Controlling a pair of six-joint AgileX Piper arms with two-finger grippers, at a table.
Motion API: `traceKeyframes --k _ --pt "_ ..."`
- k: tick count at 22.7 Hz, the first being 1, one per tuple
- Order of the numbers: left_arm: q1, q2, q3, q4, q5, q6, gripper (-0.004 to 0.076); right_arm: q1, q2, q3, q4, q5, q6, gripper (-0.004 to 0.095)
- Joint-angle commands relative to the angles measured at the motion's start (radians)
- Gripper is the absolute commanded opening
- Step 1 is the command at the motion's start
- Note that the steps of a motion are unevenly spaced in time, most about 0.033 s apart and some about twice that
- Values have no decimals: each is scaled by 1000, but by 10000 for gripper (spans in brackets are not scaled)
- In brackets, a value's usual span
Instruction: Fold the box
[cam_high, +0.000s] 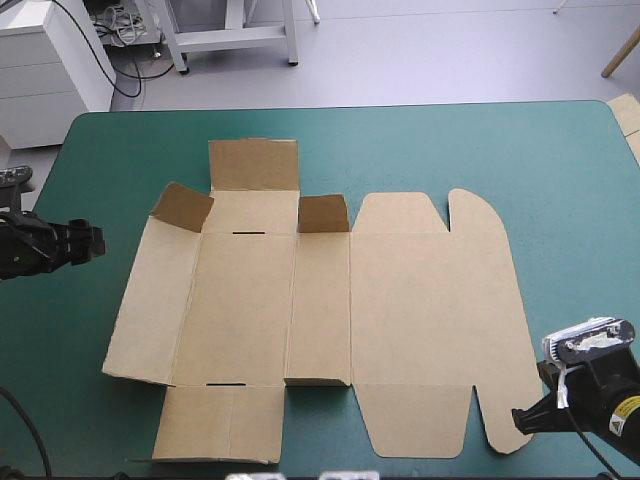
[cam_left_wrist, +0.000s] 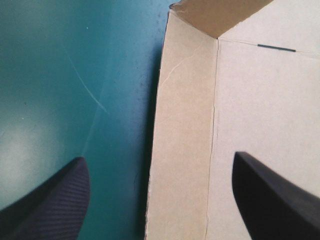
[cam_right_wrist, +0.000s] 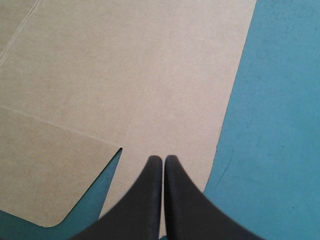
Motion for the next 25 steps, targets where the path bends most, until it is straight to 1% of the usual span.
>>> traceKeyframes --k 1,10,14,17,21,25 --pt "-1 45 -28 -31 22 -2 558 -3 7 -23 -8 -55 -10 -2" --pt "-1 194 17 -131 22 80 558 -3 7 -23 -8 -66 -10 -2" --pt "-1 238 105 -137 22 110 557 -3 7 -23 -12 -66 -10 -3" --pt "-1 259 182 -224 15 186 558 -3 7 -23 -14 -70 -10 -2" --pt "-16 302 188 -252 28 205 558 -3 7 -23 -14 -71 -10 -2" --pt "-74 323 190 -249 28 208 557 -3 7 -23 -14 -67 -10 -2"
